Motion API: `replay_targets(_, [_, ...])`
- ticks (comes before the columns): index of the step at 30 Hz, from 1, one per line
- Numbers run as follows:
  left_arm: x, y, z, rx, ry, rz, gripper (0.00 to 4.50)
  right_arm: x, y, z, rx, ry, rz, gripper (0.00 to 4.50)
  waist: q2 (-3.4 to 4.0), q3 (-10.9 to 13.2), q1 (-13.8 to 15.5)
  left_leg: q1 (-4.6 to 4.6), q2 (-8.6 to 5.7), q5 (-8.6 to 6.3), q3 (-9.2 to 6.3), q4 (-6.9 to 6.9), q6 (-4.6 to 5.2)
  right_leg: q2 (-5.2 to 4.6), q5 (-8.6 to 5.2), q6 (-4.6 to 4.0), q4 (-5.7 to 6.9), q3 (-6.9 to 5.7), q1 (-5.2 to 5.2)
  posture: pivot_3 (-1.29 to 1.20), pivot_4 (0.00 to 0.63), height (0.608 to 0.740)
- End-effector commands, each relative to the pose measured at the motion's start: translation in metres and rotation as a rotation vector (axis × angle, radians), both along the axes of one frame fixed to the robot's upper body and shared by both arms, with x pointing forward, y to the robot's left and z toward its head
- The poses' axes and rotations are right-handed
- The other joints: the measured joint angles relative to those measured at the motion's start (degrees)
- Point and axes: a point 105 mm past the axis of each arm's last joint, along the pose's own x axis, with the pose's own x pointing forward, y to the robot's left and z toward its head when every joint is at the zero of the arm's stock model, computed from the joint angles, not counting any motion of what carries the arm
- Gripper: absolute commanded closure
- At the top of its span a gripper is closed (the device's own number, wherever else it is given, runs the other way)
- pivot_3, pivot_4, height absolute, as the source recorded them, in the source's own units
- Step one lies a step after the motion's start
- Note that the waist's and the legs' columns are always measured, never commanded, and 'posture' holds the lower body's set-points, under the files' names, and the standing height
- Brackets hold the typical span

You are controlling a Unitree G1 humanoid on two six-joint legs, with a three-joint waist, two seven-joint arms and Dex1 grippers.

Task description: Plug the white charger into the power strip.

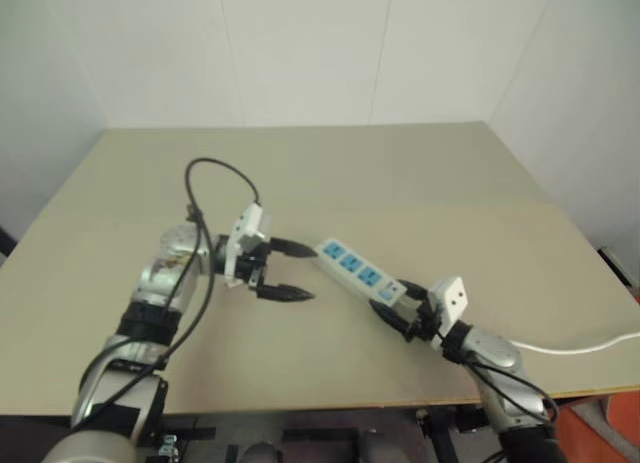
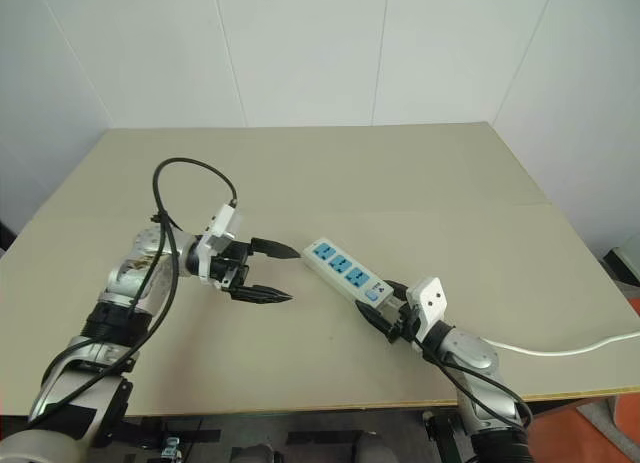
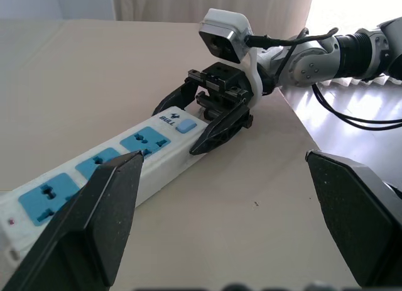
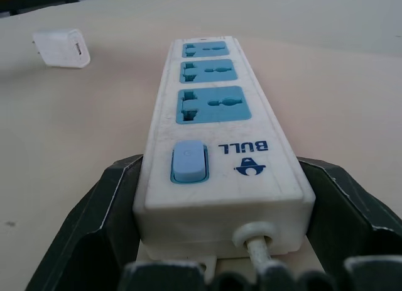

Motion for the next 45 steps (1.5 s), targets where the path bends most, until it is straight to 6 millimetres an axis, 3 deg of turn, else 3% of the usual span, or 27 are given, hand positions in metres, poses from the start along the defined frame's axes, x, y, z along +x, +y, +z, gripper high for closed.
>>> replay_targets(1, [0.013,0.012,0.021,0.025,-0.1,0.056,0.0,-0.012,0.007,0.014,-0.013,-0.037,0.124,1.08,0.0,0.0,0.0,0.0,0.0,0.0,0.0,0.0,0.0,0.0,0.0,0.0,0.0,0.0,0.0,0.0,0.15,0.74])
replay_targets(5, [0.027,0.023,0.027,0.118,-0.173,0.08,0.0,-0.021,0.018,0.016,-0.088,-0.028,0.295,1.08,0.0,0.0,0.0,0.01,-0.01,0.0,0.0,0.0,0.0,0.0,0.0,0.0,-0.01,-0.01,0.01,0.0,0.15,0.74])
replay_targets(11, [0.051,0.025,0.029,0.327,-0.201,0.133,0.0,-0.018,0.035,0.023,-0.163,-0.021,0.492,1.08,-0.01,0.0,-0.2,0.0,-0.01,0.0,-0.01,0.0,0.0,0.04,0.0,0.0,-0.01,-0.01,0.01,0.0,0.15,0.74])
replay_targets(16, [0.066,0.037,0.027,0.575,-0.136,0.198,0.0,-0.011,0.049,0.02,-0.187,-0.021,0.55,1.08,-0.02,0.0,-0.1,-0.12,-0.03,-0.01,-0.03,0.01,0.01,0.04,0.0,0.0,-0.03,-0.04,-0.07,0.0,0.15,0.74])
replay_targets(20, [0.077,0.047,0.038,0.655,-0.1,0.303,0.0,-0.011,0.058,0.011,-0.193,-0.015,0.559,1.08,-0.02,0.0,-0.3,-0.13,-0.04,-0.01,-0.05,0.01,0.02,0.03,0.0,0.01,-0.01,-0.03,-0.1,0.0,0.15,0.74])
replay_targets(31, [0.072,0.071,0.028,0.925,0.073,0.367,0.0,-0.012,0.069,-0.003,-0.184,-0.006,0.544,1.08,-0.02,0.0,-1.5,-0.11,-0.04,-0.01,-0.08,0.0,0.02,0.05,-0.01,0.02,0.06,-0.03,-0.12,0.0,0.15,0.74])
replay_targets(37, [0.071,0.064,0.025,0.958,0.105,0.363,0.0,-0.009,0.072,-0.005,-0.19,-0.014,0.532,1.08,-0.02,0.0,-1.6,-0.04,-0.03,-0.01,-0.09,0.0,0.02,0.06,-0.01,0.02,0.09,-0.02,-0.08,0.0,0.15,0.74])
replay_targets(45, [0.071,0.067,0.005,1.084,0.086,0.34,0.0,-0.005,0.067,-0.006,-0.194,-0.023,0.49,1.08,-0.02,0.0,-1.7,0.01,-0.01,-0.01,-0.08,-0.01,0.02,0.08,-0.01,0.02,0.11,0.0,-0.05,0.0,0.15,0.74])
